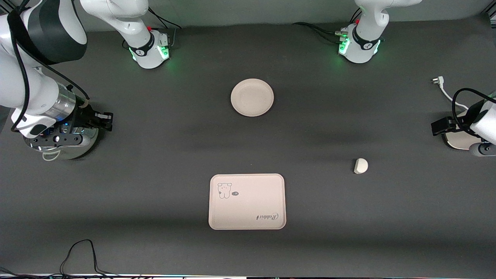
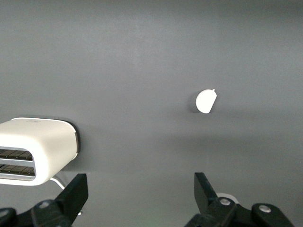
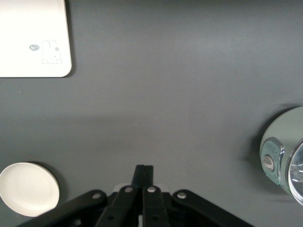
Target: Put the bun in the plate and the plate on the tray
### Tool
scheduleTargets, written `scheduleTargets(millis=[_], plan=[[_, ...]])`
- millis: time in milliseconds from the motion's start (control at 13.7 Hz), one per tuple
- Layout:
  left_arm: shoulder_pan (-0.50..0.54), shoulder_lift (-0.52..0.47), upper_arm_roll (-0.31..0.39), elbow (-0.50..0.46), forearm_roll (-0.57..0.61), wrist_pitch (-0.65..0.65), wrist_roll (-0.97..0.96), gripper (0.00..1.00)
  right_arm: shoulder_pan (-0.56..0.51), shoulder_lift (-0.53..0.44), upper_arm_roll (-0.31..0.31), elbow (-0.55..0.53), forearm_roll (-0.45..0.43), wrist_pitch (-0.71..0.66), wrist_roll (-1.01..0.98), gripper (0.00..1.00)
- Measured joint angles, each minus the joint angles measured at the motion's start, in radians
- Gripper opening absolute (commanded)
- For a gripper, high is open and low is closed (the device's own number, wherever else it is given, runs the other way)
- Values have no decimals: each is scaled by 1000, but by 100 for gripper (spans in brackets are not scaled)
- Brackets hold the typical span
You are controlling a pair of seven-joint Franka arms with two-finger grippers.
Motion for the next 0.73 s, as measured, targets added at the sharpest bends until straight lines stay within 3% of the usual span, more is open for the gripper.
scheduleTargets(millis=[220,293,366,439,732], plan=[[-2,0,1,1,0,0,29,100,0,0,-10,-7,0,-3,0,0],[-2,0,2,2,0,0,31,100,0,-1,-15,-11,0,-3,0,30],[-3,0,2,5,0,0,32,100,0,-1,-17,-15,0,-3,0,84],[-4,0,3,7,0,0,32,100,0,-1,-17,-17,0,-3,0,100],[-5,0,3,7,0,0,40,100,1,-3,-17,-21,0,-3,0,100]])
